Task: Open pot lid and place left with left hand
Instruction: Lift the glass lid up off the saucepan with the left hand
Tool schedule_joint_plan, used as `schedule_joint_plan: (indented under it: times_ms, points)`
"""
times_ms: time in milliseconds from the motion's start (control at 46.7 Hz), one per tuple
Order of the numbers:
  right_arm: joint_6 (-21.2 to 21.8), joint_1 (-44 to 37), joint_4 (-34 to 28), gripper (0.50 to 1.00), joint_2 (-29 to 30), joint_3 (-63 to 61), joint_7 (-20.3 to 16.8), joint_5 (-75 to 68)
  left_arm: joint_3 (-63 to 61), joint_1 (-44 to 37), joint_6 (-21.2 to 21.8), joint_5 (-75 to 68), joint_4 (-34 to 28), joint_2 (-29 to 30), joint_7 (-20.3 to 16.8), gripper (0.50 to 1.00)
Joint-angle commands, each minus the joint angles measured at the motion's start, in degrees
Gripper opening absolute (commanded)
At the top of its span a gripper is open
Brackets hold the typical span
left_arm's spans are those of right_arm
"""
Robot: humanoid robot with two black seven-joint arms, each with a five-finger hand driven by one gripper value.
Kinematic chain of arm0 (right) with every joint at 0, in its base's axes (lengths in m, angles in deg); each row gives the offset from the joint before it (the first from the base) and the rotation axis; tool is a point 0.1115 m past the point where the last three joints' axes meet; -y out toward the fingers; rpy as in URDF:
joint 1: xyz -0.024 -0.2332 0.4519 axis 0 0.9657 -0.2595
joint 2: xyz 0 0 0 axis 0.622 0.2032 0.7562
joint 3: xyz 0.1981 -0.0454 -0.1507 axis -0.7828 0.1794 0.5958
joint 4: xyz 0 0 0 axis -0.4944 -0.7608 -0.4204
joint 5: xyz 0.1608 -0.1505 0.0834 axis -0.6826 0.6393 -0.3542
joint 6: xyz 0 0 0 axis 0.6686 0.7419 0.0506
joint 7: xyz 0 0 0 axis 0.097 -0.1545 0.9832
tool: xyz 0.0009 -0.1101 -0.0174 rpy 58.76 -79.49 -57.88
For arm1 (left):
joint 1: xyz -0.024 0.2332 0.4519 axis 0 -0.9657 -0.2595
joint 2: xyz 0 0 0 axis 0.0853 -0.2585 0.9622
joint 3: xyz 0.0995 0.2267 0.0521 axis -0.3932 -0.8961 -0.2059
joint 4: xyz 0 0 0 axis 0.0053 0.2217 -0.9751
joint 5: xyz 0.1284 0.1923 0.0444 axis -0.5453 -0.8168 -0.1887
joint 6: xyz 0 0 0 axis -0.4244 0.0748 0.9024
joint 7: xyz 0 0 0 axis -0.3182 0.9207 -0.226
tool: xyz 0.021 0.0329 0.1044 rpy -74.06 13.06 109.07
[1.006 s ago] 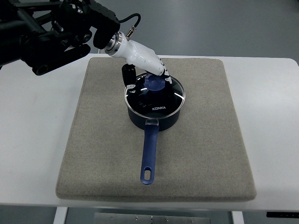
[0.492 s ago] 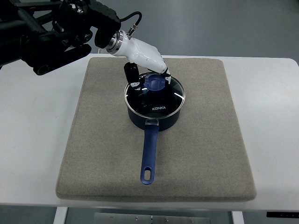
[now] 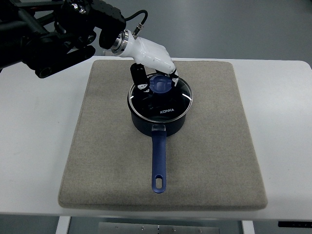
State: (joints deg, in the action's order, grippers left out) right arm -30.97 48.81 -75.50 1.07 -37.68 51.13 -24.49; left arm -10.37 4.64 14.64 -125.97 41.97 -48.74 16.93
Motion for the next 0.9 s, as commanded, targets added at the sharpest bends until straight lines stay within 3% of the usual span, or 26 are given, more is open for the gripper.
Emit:
schedule_joint_plan:
  times_ms: [0, 492, 878]
  points:
    - [0.0, 0.0, 0.1, 0.917, 0.0, 0.0, 0.0, 0.0, 0.3, -0.1, 0.9, 0.3, -0.1, -0.2, 0.0, 0.500]
    - [0.0, 0.0, 0.1, 0.917, 0.0, 0.0, 0.0, 0.0, 0.4, 0.0, 3.3, 0.4, -0.6, -0.3, 0.0, 0.500]
    - [0.0, 0.0, 0.1, 0.917, 0.0, 0.0, 0.0, 0.0, 0.5, -0.1, 5.4, 4.5, -12.4, 0.3, 0.0, 0.500]
